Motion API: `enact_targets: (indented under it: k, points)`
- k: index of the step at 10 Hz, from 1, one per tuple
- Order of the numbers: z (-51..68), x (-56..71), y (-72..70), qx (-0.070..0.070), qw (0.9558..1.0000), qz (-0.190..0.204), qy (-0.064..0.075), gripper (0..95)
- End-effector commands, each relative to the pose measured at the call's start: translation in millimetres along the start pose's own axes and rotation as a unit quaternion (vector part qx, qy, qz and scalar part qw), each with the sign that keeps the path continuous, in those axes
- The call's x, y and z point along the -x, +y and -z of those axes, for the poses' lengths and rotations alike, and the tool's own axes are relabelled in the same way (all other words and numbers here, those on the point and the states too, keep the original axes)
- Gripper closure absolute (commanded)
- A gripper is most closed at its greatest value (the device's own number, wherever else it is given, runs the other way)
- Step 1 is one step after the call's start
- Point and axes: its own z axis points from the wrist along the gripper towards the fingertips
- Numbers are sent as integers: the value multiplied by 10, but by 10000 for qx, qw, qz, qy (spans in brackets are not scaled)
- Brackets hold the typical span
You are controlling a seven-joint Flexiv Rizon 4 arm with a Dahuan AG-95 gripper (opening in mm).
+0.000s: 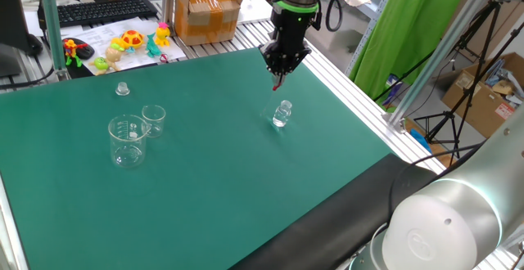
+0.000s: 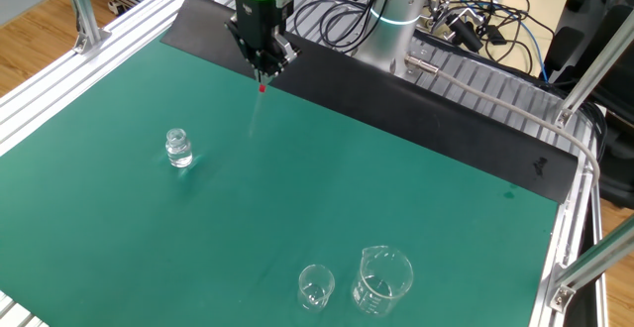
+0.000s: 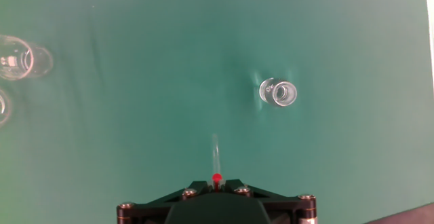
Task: Transfer liquid using a dropper
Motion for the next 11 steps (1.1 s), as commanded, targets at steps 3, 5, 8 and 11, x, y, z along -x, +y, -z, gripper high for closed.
enact_targets:
  k: [3, 5, 8, 11]
  points:
    - [-3, -12, 0, -10, 9986, 529, -16, 950]
    - [-3, -12, 0, -3, 9969, 785, -63, 950]
    - [-3, -12, 0, 104, 9916, 1279, -130, 950]
    - [-3, -12, 0, 146, 9878, 1530, -256, 950]
